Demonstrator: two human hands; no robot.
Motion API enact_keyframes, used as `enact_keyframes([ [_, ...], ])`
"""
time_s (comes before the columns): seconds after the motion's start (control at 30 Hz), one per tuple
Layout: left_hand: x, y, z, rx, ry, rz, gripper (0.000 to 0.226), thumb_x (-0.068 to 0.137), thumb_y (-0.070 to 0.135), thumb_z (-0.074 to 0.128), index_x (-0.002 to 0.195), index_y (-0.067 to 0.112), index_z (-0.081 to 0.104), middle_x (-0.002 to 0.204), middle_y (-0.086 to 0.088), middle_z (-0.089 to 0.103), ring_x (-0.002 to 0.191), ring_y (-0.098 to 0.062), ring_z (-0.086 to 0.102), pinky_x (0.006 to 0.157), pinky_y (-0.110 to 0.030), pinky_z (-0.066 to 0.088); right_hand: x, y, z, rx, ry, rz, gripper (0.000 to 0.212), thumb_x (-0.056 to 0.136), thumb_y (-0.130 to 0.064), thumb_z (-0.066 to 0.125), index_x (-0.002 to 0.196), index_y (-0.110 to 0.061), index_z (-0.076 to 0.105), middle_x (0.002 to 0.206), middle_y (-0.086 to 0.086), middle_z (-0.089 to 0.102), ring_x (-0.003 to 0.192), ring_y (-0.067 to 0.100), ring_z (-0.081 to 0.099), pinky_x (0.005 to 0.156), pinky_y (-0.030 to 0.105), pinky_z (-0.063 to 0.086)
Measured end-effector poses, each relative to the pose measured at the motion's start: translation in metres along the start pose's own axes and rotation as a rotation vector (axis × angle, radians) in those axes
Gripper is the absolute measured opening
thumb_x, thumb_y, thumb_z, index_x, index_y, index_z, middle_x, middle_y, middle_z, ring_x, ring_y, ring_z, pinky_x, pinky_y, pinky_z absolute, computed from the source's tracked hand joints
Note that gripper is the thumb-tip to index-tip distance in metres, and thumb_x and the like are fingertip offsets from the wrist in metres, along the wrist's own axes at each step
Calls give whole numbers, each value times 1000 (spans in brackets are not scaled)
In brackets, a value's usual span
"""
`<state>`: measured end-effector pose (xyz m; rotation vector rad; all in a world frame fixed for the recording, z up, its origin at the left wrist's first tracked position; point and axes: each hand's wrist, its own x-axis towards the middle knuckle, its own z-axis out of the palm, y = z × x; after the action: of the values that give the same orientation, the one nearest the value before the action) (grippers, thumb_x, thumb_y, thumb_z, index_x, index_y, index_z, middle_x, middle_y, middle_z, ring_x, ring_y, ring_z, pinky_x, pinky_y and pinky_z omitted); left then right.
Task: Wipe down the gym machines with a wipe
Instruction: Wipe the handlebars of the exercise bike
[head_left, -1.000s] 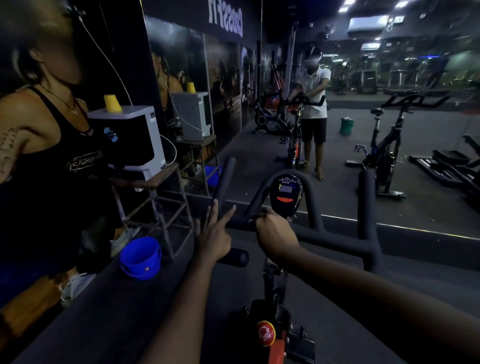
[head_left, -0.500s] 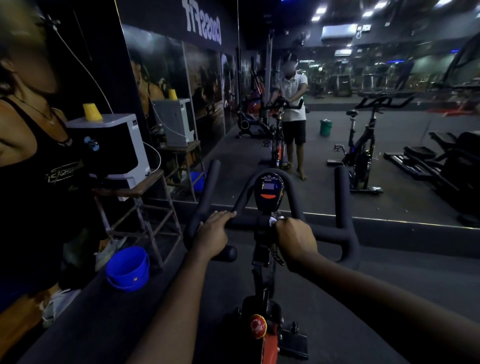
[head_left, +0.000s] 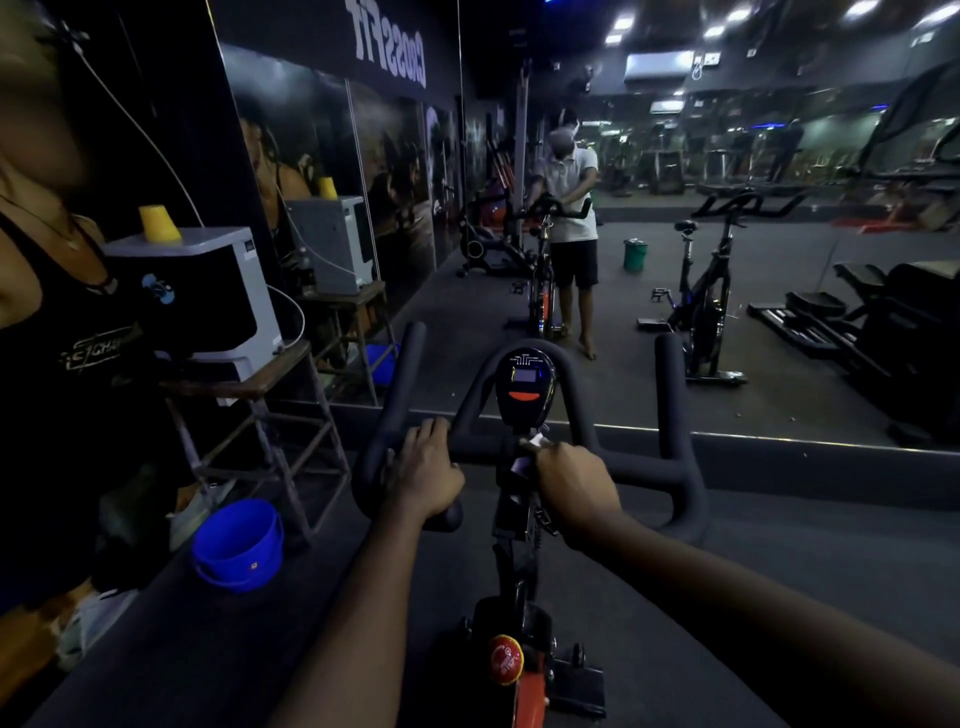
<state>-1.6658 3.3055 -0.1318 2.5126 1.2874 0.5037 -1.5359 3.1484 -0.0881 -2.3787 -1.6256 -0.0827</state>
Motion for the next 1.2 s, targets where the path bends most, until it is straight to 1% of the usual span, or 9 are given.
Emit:
enact_keyframes([
  [0.17, 8, 5, 1, 36, 20, -9, 44, 92, 25, 60, 132, 14, 44, 138, -5, 44, 135, -30, 36, 111, -56, 32, 10, 0, -2, 15, 108, 106, 16, 99, -21, 59, 104, -12, 71, 103, 7, 72, 96, 28, 69, 71, 33, 47],
  [0.37, 13, -2, 8, 5, 72, -14, 33, 99, 37, 55, 124, 17, 48, 133, -5, 45, 135, -28, 34, 115, -58, 24, 23, -9, 11, 0, -53, -197, 25, 99, -13, 50, 115, -5, 67, 120, 9, 54, 110, 29, 60, 87, 38, 48],
  [0.6, 11, 0, 12, 29, -24, -20, 55, 102, 43, 46, 147, 14, 33, 156, -7, 32, 151, -25, 15, 123, -57, 0, 18, 48, 4, 84, 107, -4, 33, 95, -55, 57, 100, -27, 74, 92, 8, 74, 94, 33, 68, 69, 36, 46],
  [0.8, 12, 0, 13, -2, -77, -20, 62, 103, 42, 44, 152, 11, 24, 165, -10, 22, 156, -22, 2, 123, -54, -7, 34, 27, -8, 38, 283, 46, 24, 95, -34, 63, 88, -14, 73, 90, 9, 71, 92, 32, 67, 63, 30, 36],
  [0.9, 11, -3, 13, -16, -76, -9, 61, 103, 42, 45, 151, 12, 26, 165, -9, 24, 156, -22, 4, 124, -54, -5, 65, 13, -30, 145, 473, -171, 21, 86, -24, 75, 105, -16, 77, 120, 2, 71, 122, 23, 60, 77, 24, 45],
  [0.97, 12, -4, 13, -25, -62, -4, 59, 102, 42, 47, 149, 13, 29, 163, -9, 27, 156, -22, 6, 124, -54, -4, 88, 17, -34, 185, 382, -224, 41, 89, -19, 70, 130, -14, 67, 146, 4, 56, 142, 20, 44, 100, 33, 49],
  [1.03, 12, -5, 14, -35, -53, -5, 57, 101, 42, 48, 147, 14, 31, 162, -9, 29, 155, -21, 7, 124, -54, -4, 100, 20, -20, 63, 254, -261, 59, 94, -20, 62, 150, -13, 46, 161, 6, 37, 152, 22, 26, 117, 37, 35],
  [1.1, 12, -5, 15, -34, -47, -4, 57, 100, 43, 49, 147, 14, 31, 162, -9, 30, 155, -21, 7, 124, -54, -3, 98, 22, 6, -99, 171, -406, 59, 97, -25, 51, 153, -11, 41, 161, 10, 36, 153, 27, 23, 123, 40, 26],
  [1.2, 11, -4, 14, -34, -36, -3, 57, 100, 42, 50, 147, 14, 32, 161, -9, 31, 155, -21, 9, 124, -54, -2, 83, 29, 29, -181, 157, -585, 57, 94, -32, 36, 142, -10, 56, 152, 12, 49, 146, 28, 39, 118, 44, 35],
])
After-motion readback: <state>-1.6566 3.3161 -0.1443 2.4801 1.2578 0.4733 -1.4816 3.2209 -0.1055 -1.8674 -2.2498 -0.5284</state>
